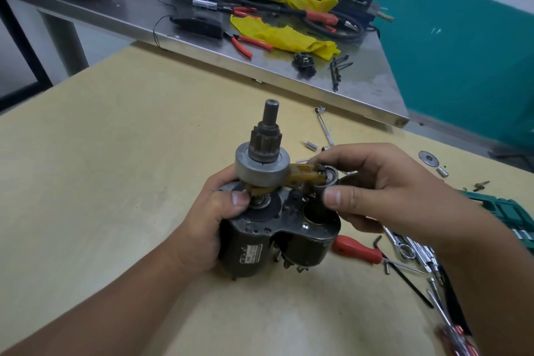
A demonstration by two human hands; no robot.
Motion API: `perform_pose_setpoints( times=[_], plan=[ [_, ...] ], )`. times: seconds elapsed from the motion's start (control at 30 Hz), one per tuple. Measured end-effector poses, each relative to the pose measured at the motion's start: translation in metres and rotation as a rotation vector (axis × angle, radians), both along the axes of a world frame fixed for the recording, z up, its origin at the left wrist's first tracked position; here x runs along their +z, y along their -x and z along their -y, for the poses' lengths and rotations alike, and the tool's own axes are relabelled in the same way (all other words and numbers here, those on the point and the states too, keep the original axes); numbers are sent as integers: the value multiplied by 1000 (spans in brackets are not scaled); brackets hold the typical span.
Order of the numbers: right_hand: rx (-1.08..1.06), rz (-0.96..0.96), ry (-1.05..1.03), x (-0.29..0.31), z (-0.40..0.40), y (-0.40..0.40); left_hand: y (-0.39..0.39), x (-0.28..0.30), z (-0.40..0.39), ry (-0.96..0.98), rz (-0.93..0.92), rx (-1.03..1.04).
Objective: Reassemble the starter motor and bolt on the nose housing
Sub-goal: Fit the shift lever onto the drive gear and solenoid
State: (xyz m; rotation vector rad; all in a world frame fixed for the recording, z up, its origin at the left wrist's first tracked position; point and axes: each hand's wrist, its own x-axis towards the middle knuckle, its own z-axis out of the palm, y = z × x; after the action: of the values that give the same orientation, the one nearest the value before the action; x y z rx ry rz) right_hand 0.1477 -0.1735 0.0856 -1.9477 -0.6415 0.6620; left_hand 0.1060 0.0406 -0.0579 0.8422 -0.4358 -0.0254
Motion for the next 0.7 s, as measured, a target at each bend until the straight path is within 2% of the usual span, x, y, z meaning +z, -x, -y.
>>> perform_pose_setpoints(
  times=[0.07, 0.27, 0.4, 0.53, 0.7],
  plan=[
    [-8, 16, -2, 1, 2, 3, 0, -1, -1, -7, -13, 4],
    [-215, 289, -7, -4, -6, 21, 1, -5, 0, 2, 29, 29],
    [-321, 276, -89, -9, -7, 28, 0, -4, -1, 2, 99, -46],
    [-306, 303, -61, -5, -7, 32, -2, -2, 0, 21, 169, -116],
    [-131, 348, 152, 5, -5, 33, 2, -5, -2, 4, 86, -70]
  ],
)
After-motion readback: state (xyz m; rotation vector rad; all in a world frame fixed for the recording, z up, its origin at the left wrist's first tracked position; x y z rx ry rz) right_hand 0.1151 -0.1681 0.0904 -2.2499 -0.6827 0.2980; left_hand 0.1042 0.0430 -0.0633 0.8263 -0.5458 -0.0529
